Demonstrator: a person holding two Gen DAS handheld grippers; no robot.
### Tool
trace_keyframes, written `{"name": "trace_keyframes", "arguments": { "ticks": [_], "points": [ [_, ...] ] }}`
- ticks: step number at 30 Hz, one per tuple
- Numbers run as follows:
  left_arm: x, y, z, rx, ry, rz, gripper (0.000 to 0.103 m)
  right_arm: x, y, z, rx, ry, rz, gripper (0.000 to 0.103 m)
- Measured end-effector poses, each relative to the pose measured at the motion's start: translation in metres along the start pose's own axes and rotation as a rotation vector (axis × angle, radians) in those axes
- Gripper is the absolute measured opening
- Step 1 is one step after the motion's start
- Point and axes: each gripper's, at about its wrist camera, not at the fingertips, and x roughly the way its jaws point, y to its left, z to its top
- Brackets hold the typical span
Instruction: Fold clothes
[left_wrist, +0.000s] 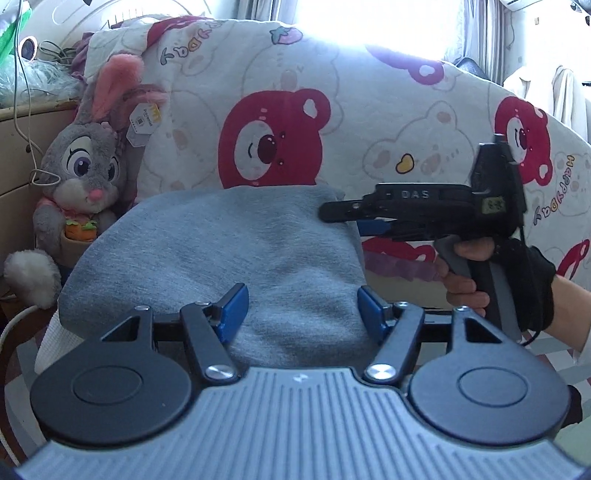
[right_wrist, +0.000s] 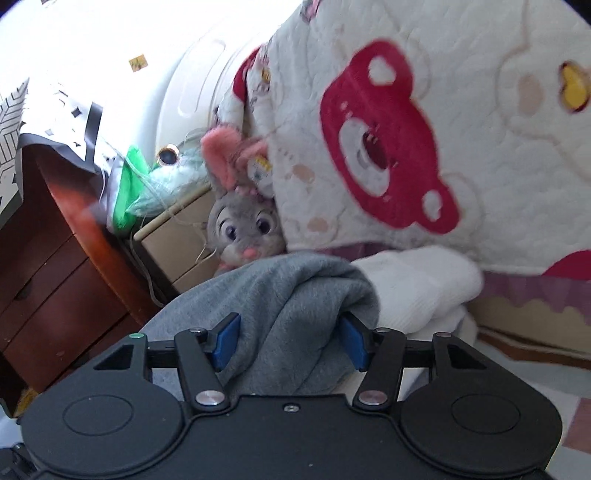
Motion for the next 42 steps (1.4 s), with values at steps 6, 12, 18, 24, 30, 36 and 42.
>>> {"name": "trace_keyframes", "arguments": {
  "ticks": [6, 12, 18, 24, 30, 36, 42],
  "points": [
    [-0.021, -0.020, 0.009, -0.036, -0.001, 0.163, 0.067, -0.027, -0.018, 0.005, 0.054, -0.066, -0.145, 0.064],
    [-0.037, -0.052, 0.012, -0.095, -0.003, 0.251, 0.074, -0.063, -0.007, -0.009, -0.071, -0.035, -0.091, 0.064],
    [-0.042, -0.087, 0.007, -0.163, 0.018, 0.311, 0.091, -0.104, 0.006, -0.040, -0.129, -0.022, -0.025, 0.070],
    [-0.042, -0.133, -0.006, -0.183, 0.061, 0.496, 0.096, -0.143, 0.004, -0.065, -0.103, -0.018, -0.041, 0.074],
    [-0.044, -0.169, -0.029, -0.193, 0.148, 0.458, 0.101, -0.186, 0.011, -0.092, -0.115, -0.014, -0.064, 0.082],
    [-0.052, -0.197, -0.056, -0.146, 0.214, 0.461, 0.103, -0.226, 0.021, -0.120, -0.133, 0.001, -0.104, 0.083],
    [-0.050, -0.221, -0.076, -0.092, 0.244, 0.467, 0.103, -0.249, 0.029, -0.142, -0.077, 0.029, -0.215, 0.086]
  ]
}}
